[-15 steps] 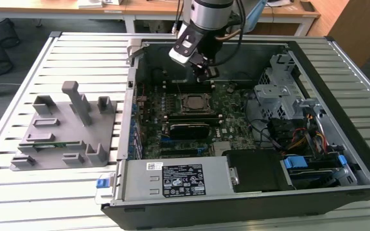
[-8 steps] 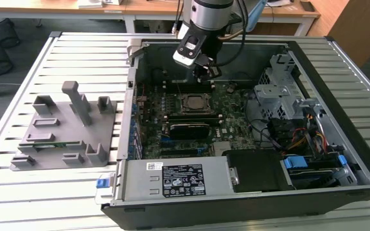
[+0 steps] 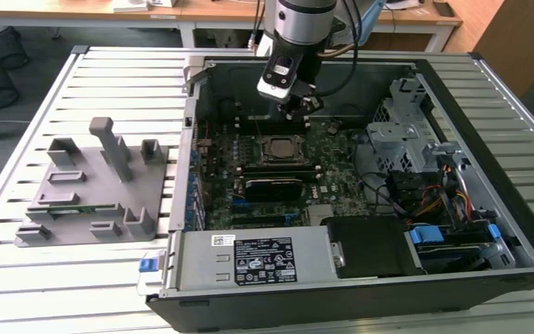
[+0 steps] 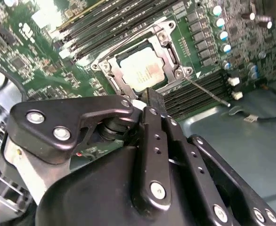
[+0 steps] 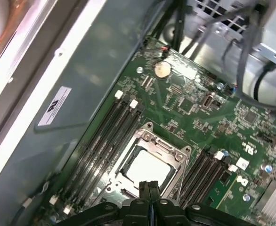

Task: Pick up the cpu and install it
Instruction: 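Install the first cpu locking lever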

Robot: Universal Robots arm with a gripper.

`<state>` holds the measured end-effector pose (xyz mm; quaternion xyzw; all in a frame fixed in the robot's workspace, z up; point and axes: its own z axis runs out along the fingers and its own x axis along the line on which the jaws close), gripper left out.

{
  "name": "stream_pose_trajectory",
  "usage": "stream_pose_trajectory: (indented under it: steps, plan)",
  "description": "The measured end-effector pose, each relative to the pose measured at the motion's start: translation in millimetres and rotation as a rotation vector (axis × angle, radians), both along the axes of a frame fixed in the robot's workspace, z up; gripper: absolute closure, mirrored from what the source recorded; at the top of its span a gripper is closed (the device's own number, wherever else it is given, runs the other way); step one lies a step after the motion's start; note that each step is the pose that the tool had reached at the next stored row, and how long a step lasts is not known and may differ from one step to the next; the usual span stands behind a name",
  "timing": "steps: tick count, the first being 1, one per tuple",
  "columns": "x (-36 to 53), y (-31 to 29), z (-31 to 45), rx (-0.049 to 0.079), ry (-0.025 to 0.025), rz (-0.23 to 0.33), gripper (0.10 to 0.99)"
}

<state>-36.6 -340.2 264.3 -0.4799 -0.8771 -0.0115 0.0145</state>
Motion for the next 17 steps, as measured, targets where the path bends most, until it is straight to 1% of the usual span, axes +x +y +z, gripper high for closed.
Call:
stream_pose_trajectory:
  steps: [15,17]
  plan:
    - [0.0,0.0,-3.5,0.000,0.0000,0.273,0.980]
    - [0.0,0.0,-3.6,0.000,0.0000,0.301,0.980]
